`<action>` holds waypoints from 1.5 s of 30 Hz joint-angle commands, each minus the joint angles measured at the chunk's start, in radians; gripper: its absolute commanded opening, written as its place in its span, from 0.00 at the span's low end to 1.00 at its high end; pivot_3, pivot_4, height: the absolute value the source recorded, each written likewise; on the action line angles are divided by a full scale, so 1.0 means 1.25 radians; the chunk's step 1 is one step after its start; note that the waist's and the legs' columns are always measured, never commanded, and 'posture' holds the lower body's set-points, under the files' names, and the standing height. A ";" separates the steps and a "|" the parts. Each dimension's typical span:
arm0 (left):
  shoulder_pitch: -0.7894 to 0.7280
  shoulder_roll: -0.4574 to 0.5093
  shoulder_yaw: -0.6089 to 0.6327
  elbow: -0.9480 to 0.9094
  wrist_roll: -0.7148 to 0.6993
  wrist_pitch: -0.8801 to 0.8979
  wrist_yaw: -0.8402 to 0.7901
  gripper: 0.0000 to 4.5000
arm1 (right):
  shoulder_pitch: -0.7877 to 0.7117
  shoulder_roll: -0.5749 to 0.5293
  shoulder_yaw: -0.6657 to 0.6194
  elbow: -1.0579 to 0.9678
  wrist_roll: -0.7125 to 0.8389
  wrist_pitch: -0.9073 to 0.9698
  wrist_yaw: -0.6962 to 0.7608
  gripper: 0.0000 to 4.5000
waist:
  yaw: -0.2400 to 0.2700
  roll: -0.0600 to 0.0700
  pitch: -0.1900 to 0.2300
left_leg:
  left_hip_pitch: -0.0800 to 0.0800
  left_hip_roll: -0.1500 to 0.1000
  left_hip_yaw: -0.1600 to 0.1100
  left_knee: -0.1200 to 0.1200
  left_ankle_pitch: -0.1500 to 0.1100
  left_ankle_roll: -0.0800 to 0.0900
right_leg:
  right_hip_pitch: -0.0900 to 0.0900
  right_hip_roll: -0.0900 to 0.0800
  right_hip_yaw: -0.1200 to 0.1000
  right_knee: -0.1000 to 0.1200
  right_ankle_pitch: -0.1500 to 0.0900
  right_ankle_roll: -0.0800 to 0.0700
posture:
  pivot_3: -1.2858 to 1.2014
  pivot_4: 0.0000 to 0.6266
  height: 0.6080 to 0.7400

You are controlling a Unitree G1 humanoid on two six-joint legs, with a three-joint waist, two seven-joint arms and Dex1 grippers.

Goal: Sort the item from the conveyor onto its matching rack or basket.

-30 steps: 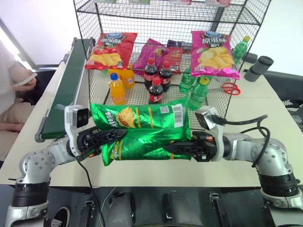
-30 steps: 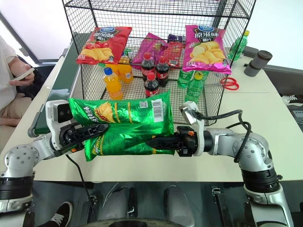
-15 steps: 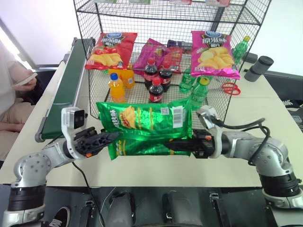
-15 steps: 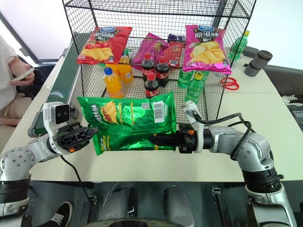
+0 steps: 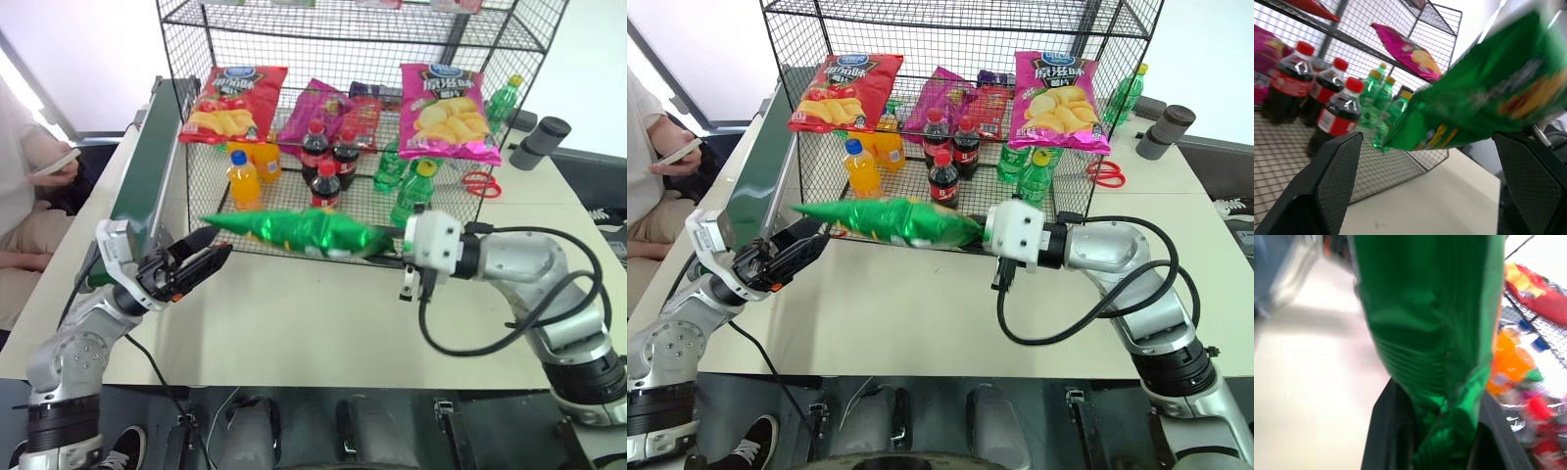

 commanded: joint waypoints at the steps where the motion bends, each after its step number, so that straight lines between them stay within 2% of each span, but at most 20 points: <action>1: -0.049 -0.032 0.009 0.019 0.091 -0.139 0.026 1.00 | -0.146 0.021 -0.045 0.017 -0.081 -0.105 -0.073 0.05 | -0.004 0.002 0.001 | 0.000 0.000 0.001 0.000 0.000 0.000 | 0.000 0.000 0.000 0.000 0.000 0.000 | 0.52 0.24 1.00; 5: -0.113 -0.066 0.024 0.046 0.186 -0.263 0.110 1.00 | -0.245 0.061 -0.037 0.127 -0.242 -0.141 -0.220 0.05 | -0.002 -0.001 -0.001 | 0.001 0.000 0.000 0.001 0.001 -0.001 | 0.001 0.001 0.000 0.001 0.000 0.000 | 0.52 0.24 1.00; 7: -0.095 -0.061 -0.009 0.027 0.251 -0.324 0.101 1.00 | -0.256 0.059 0.002 0.190 -0.383 -0.149 -0.299 0.05 | -0.002 -0.001 -0.001 | 0.001 0.001 0.001 0.000 0.001 -0.001 | 0.001 0.001 0.000 0.001 0.000 0.000 | 0.52 0.24 1.00; 9: -0.086 -0.061 -0.024 0.022 0.274 -0.345 0.101 1.00 | -0.264 0.064 0.021 0.231 -0.470 -0.141 -0.354 0.05 | -0.002 -0.001 -0.001 | 0.001 0.000 0.003 0.000 0.001 -0.001 | 0.000 0.000 0.001 0.000 0.000 0.000 | 0.52 0.24 1.00; 13: -0.070 -0.074 -0.035 -0.007 0.324 -0.386 0.154 1.00 | -0.340 0.106 0.047 0.358 -0.570 -0.104 -0.449 0.05 | -0.005 0.000 0.000 | -0.002 0.000 0.005 0.000 0.002 -0.004 | -0.003 -0.001 0.002 0.000 0.000 0.000 | 0.52 0.24 1.00; 20: -0.046 -0.104 -0.076 -0.050 0.325 -0.379 0.184 1.00 | -0.389 0.147 0.069 0.466 -0.653 -0.044 -0.524 0.05 | -0.005 0.000 0.000 | -0.001 0.001 0.006 -0.001 0.002 -0.004 | -0.004 0.001 0.002 0.002 0.000 0.000 | 0.52 0.24 1.00; 26: -0.051 -0.117 -0.103 -0.054 0.337 -0.390 0.200 1.00 | -0.402 0.194 0.072 0.511 -0.651 0.026 -0.510 0.05 | -0.005 0.000 0.000 | -0.001 0.001 0.007 0.000 0.002 -0.003 | -0.004 0.001 0.002 0.002 0.000 0.000 | 0.52 0.24 1.00; 32: -0.054 -0.113 -0.127 -0.041 0.342 -0.399 0.183 1.00 | -0.402 0.201 0.071 0.538 -0.649 0.053 -0.515 0.05 | -0.005 0.000 0.000 | -0.001 0.001 0.007 -0.001 0.001 -0.002 | -0.004 0.001 0.002 0.002 0.000 0.000 | 0.52 0.24 1.00; 33: -0.055 -0.112 -0.130 -0.037 0.347 -0.404 0.182 1.00 | -0.403 0.202 0.072 0.538 -0.647 0.053 -0.515 0.28 | -0.005 0.000 0.000 | -0.001 0.001 0.007 -0.001 0.001 -0.002 | -0.004 0.001 0.002 0.002 0.000 0.000 | 0.52 0.24 1.00; 34: -0.059 -0.115 -0.128 -0.033 0.344 -0.404 0.184 1.00 | -0.404 0.205 0.071 0.537 -0.643 0.053 -0.514 0.36 | -0.005 0.000 0.000 | -0.001 0.001 0.007 -0.001 0.001 -0.002 | -0.004 0.001 0.002 0.002 0.000 0.000 | 0.52 0.24 1.00; 39: -0.063 -0.119 -0.136 -0.026 0.347 -0.410 0.184 1.00 | -0.416 0.222 0.061 0.518 -0.605 0.072 -0.487 0.90 | -0.007 0.000 0.000 | -0.001 0.001 0.007 -0.001 0.001 -0.002 | -0.004 0.001 0.002 0.002 0.000 0.000 | 0.52 0.24 1.00; 45: -0.051 -0.117 -0.144 -0.018 0.361 -0.425 0.176 1.00 | -0.432 0.240 0.040 0.444 -0.526 0.136 -0.384 0.90 | -0.006 0.000 0.000 | -0.001 0.002 0.007 -0.001 0.001 -0.002 | -0.004 0.001 0.002 0.002 0.000 0.000 | 0.52 0.24 1.00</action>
